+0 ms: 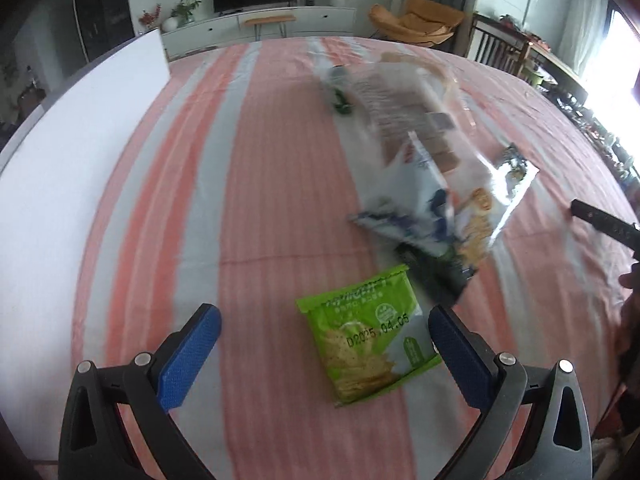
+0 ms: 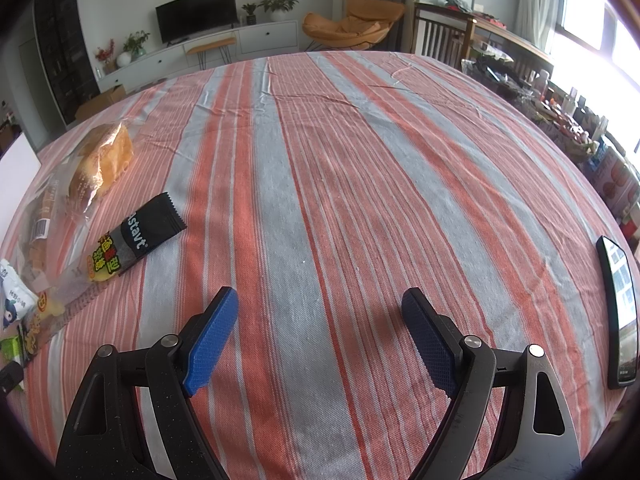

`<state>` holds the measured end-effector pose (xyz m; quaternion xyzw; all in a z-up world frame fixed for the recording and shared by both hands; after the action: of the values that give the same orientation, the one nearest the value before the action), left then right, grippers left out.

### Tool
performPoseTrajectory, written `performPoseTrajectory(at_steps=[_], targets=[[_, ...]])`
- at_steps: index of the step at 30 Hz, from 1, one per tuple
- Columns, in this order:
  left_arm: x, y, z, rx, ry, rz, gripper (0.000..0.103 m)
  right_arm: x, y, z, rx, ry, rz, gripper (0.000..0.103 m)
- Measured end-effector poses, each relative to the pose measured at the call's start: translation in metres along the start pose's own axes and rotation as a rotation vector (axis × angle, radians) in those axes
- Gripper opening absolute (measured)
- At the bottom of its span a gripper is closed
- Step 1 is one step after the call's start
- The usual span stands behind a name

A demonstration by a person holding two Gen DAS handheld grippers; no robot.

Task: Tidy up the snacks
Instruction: 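Move the left tool over the green cracker packet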

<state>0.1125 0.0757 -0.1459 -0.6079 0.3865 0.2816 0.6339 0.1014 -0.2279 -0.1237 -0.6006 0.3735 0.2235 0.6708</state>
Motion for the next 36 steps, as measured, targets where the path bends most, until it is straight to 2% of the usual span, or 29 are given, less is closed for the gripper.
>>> performPoseTrajectory(at_steps=[8, 36], targets=[[0.000, 0.004, 0.011, 0.014, -0.030, 0.002, 0.103, 0.000, 0.000, 0.000, 0.000, 0.000, 0.000, 0.086], [0.001, 0.003, 0.012, 0.044, -0.009, -0.033, 0.103, 0.000, 0.000, 0.000, 0.000, 0.000, 0.000, 0.086]])
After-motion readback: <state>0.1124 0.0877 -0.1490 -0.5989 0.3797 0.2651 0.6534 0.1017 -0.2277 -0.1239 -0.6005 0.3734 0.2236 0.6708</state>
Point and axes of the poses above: each gripper's, at about its wrist camera, not at the fingertips, and x roughly the way its jaws point, z to its left, y to its underside, the point moved 4 cm from there along x, roughly the way its jaws point, and after that the axes turned 2 degrees about -z, right-handed, at the moved point
